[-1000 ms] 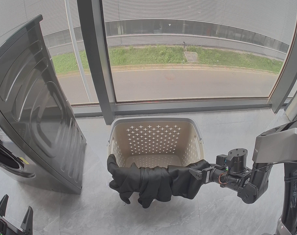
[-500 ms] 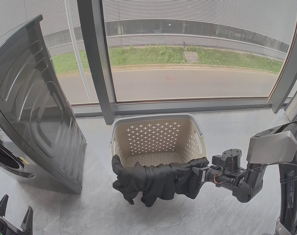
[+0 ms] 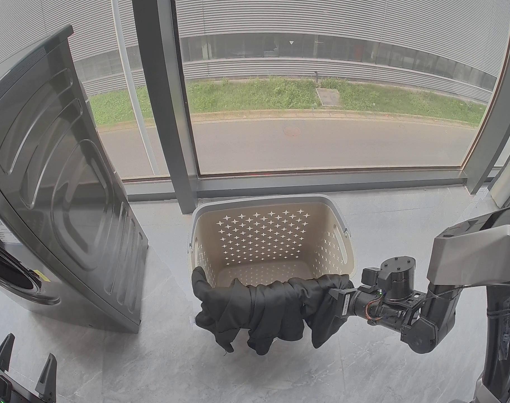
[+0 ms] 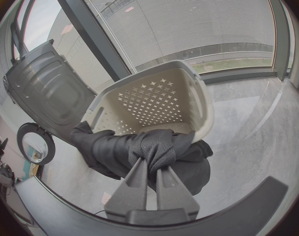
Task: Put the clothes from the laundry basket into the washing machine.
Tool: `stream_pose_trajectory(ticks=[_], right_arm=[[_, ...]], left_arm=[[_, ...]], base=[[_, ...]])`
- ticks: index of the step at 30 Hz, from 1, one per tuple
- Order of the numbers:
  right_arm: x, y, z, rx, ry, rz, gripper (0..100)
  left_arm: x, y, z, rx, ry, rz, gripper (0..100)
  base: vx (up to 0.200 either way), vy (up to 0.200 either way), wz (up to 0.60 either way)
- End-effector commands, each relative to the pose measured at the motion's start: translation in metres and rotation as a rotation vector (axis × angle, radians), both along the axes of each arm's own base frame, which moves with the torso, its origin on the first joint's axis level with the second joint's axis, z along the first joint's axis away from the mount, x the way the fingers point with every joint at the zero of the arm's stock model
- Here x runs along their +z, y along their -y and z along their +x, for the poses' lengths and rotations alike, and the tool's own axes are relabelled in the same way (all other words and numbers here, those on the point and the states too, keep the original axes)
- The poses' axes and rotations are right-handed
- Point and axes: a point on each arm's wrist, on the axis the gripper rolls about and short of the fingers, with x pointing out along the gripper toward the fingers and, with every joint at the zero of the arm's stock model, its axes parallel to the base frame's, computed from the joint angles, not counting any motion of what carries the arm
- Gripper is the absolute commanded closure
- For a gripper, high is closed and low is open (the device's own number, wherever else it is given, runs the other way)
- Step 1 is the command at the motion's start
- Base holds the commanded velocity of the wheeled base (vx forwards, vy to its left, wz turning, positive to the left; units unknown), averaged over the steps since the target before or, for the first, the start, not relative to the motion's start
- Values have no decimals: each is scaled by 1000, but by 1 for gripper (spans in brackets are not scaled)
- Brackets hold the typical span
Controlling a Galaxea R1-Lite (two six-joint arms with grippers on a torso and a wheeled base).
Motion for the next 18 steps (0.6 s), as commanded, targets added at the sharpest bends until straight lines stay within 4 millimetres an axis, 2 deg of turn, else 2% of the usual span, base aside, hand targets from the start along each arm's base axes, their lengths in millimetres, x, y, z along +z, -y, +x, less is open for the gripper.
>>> stream_pose_trajectory(ticks=[1,5,11,18], right_arm=[[35,-9,-22,52,57,48,100],[53,-9,-33,70,90,69,100],[63,-7,-34,65,123,86,100],[90,-8,-40,76,220,136,100]], left_arm=[[-5,0,0,0,1,-1,0],[-5,0,0,0,1,-1,0],[-5,0,0,0,1,-1,0],[-5,0,0,0,1,-1,0]], base=[[0,0,0],[0,0,0],[0,0,0],[0,0,0]])
